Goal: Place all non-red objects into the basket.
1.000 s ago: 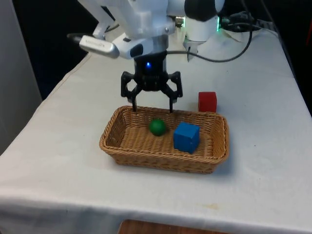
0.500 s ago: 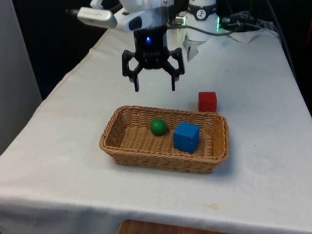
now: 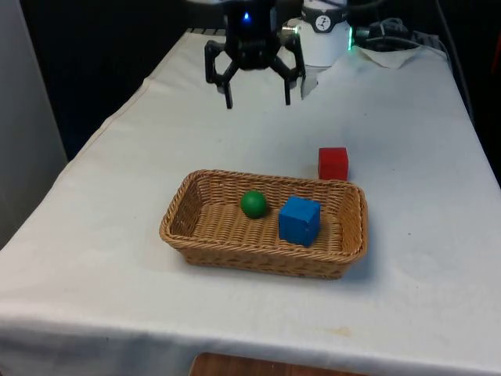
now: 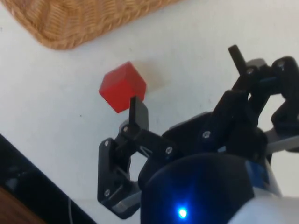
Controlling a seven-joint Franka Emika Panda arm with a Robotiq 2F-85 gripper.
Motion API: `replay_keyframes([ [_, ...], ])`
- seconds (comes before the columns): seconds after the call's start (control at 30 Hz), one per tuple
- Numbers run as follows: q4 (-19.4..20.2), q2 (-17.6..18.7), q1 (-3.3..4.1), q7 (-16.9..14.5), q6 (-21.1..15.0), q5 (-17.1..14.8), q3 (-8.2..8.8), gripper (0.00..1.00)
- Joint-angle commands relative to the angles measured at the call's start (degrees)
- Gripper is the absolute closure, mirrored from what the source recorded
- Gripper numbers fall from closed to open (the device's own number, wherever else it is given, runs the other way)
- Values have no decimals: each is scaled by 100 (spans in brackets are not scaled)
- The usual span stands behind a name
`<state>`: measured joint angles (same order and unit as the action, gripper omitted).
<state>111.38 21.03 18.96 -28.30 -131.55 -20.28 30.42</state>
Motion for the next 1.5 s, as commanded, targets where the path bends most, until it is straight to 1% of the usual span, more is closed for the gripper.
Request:
replay_keyframes([
  [0.0,92,-109,63,92,-11,126,40,0],
  [0.03,183,-235,80,126,-11,206,17,0],
  [0.07,143,-195,23,52,0,126,-23,0],
  [0.1,223,-292,86,138,-11,246,6,0],
  [0.23,367,-470,103,195,-29,378,-57,0],
  [0.3,458,-567,132,241,-46,470,-103,0],
  [0.33,458,-567,132,241,-46,470,-103,0],
  [0.37,418,-544,69,155,0,378,-138,0],
  [0.4,516,-630,143,281,-57,533,-143,0],
  [0.53,642,-739,160,355,-86,670,-235,0],
  [0.63,773,-842,172,481,-120,848,-315,0],
  [0.67,699,-802,115,367,-34,716,-338,0],
  [0.7,808,-859,178,521,-126,894,-338,0],
  [0.77,882,-917,178,665,-120,1037,-401,0],
  [0.87,940,-957,166,779,-92,1129,-453,0],
  [0.9,951,-963,155,808,-74,1129,-458,0],
  [0.93,911,-934,132,728,-46,1060,-481,0],
  [0.97,968,-974,149,865,-52,1117,-464,0],
  [1.03,968,-974,143,888,-40,1112,-464,0],
  [1.2,951,-922,132,1100,-11,1071,-470,0],
  [1.23,951,-934,126,1043,-11,1060,-481,0],
  [1.3,951,-900,132,1209,-6,1060,-470,0],
  [1.47,951,-865,126,1409,-11,1049,-476,0],
])
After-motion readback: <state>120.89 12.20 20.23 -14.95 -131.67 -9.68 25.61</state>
